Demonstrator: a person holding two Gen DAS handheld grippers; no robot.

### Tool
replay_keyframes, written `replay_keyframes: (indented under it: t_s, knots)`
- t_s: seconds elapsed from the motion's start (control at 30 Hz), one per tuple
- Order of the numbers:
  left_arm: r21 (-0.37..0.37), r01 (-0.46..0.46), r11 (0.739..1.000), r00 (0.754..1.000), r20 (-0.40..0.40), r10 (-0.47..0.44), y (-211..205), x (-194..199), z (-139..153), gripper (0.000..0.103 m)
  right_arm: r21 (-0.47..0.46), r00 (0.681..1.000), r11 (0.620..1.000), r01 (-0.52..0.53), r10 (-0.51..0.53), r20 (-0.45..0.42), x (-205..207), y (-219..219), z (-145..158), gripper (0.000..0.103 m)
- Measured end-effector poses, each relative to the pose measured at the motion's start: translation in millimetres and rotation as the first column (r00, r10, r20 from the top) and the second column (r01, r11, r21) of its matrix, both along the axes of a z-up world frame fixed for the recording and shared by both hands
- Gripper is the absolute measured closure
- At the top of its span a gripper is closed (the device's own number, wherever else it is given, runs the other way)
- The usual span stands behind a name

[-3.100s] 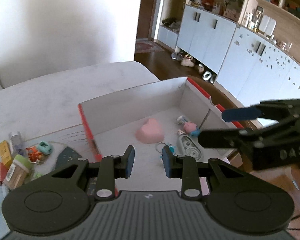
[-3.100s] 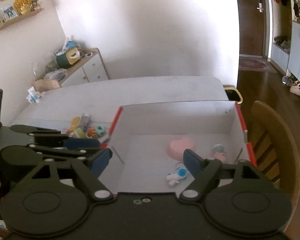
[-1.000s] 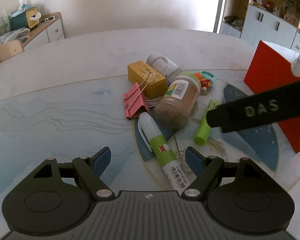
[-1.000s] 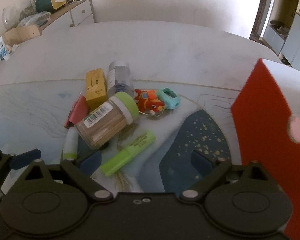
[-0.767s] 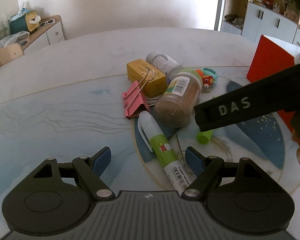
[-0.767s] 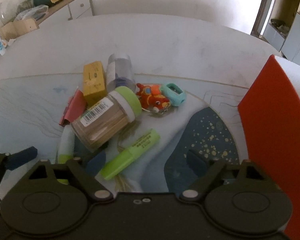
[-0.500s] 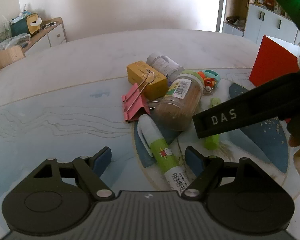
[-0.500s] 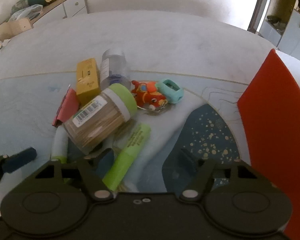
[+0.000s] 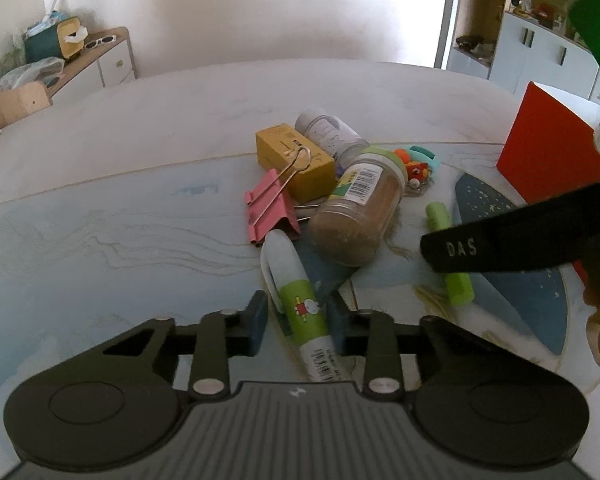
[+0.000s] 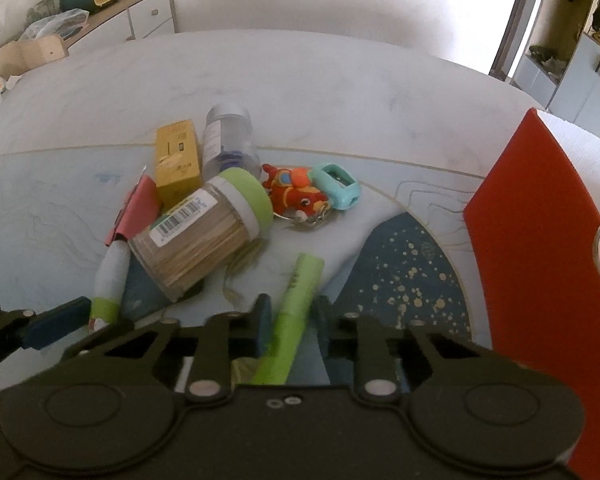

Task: Organize rigid objects
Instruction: 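Grasp the white glue stick with the left tool while the right tool grasps the green highlighter, then carry the glue stick and highlighter up and over the red box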

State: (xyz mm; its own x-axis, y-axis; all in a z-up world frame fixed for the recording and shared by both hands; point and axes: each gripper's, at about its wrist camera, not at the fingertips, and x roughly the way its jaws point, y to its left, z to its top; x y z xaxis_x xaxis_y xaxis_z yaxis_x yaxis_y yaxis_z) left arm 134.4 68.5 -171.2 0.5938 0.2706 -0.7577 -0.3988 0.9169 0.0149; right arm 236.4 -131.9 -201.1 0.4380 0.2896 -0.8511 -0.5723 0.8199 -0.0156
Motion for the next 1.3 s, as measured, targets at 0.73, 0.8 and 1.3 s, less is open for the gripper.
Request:
replay_keyframes:
  t_s: [0.73,0.8,1.3]
  knots:
    - [-0.11,0.021,0.994,1.0,0.017,-0.019,9,-26,22,0.086,0.142,0.999,0.99,0.012,-0.005,-0.044,-40,-55,50,0.088]
    - [-0.104,0.029,0.994,0.999,0.029,-0.027,7,-28,30,0.086,0.16,0.999,0.987,0.014,-0.007,-0.044,-43,-63,60,0.088]
    - [-0.074,0.175,0.982,0.978,0.131,-0.165,-28,-15,100,0.086,0.261,0.999,0.964,0.043,-0.048,0.014,-35,-127,125,0.088]
